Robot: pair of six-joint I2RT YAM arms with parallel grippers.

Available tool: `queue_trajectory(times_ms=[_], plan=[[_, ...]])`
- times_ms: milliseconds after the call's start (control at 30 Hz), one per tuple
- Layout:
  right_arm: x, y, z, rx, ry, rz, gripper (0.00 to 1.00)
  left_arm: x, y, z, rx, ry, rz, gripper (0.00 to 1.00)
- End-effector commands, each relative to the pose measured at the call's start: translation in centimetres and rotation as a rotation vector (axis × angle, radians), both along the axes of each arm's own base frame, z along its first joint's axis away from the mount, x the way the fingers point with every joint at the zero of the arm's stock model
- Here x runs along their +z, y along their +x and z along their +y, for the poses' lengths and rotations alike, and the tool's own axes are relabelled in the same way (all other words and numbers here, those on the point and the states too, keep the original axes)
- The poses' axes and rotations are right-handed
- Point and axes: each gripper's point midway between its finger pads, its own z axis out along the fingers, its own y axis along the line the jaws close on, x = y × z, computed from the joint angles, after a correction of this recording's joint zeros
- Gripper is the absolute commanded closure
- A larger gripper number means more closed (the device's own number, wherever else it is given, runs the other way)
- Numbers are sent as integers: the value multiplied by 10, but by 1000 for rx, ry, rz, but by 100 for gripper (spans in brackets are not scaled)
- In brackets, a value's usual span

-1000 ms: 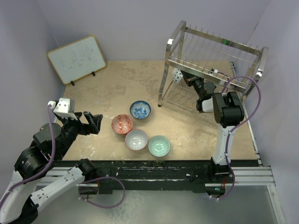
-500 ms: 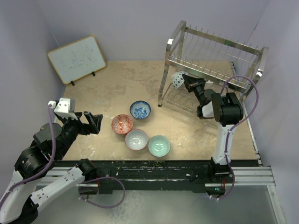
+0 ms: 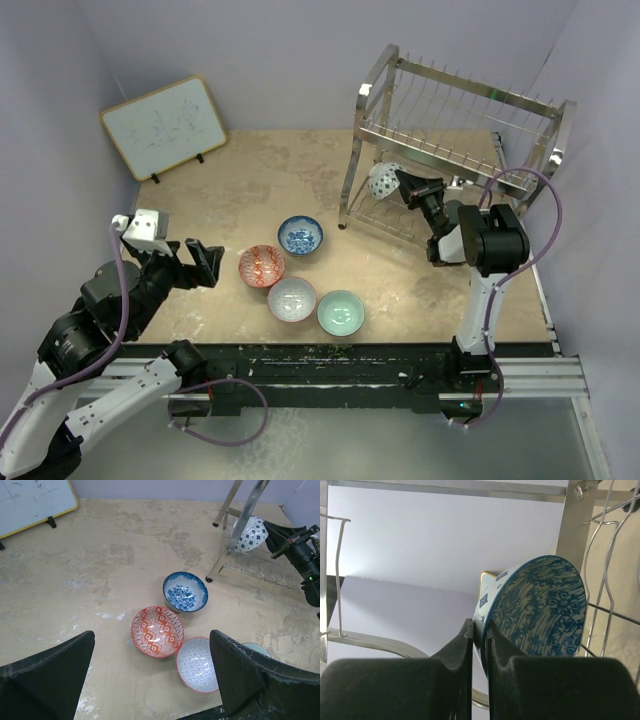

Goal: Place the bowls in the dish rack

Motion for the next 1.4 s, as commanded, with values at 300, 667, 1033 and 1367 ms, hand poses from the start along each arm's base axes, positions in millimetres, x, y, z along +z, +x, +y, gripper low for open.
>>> queue_trajectory(times_ms=[300, 667, 1033, 1367], plan=[[12, -17, -48, -186, -78, -85, 66, 5, 4, -7, -7, -37, -14, 1], [-4, -16, -61, -258, -199, 87, 48, 1, 3, -8, -14, -42, -15, 1], [-26, -12, -64, -260, -265, 220, 41, 1, 2, -6, -13, -39, -21, 1], [-31, -12, -79, -302, -464, 367, 12, 0, 3, -9, -22, -43, -23, 1]])
